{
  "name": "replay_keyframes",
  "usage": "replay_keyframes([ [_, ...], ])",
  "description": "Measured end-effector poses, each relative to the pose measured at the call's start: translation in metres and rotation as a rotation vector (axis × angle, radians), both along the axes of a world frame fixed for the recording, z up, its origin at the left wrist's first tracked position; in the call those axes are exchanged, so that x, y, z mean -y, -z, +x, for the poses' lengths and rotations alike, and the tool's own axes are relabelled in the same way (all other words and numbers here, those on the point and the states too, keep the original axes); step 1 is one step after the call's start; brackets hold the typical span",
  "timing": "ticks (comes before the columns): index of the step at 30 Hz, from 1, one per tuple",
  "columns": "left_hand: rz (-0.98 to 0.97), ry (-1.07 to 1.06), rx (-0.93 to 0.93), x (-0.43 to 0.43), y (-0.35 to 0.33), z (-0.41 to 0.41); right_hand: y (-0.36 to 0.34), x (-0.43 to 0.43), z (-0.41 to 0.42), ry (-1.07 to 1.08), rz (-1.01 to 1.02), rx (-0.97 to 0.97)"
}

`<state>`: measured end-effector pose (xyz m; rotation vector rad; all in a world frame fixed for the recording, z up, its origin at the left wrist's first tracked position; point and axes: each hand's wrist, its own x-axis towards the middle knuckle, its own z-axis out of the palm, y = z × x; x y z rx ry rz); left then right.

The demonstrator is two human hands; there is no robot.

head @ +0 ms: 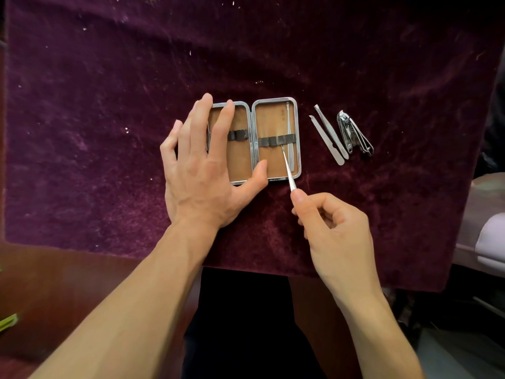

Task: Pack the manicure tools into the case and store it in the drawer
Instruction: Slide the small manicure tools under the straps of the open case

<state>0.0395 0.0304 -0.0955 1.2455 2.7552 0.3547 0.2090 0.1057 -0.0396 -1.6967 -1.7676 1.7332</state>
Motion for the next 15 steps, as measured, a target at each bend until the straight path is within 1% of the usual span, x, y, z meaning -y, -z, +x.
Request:
replay_keyframes([
  [4,0.002,-0.002,0.002,0.000,0.000,0.000,0.004,-0.001,-0.003,0.027,-0.014,0.010],
  [7,0.000,0.000,0.007,0.000,0.000,-0.001,0.006,-0.002,-0.006,0.019,0.028,0.028],
  [15,-0.006,-0.002,0.004,0.001,0.000,-0.001,0.018,-0.013,-0.016,-0.018,0.119,0.159],
])
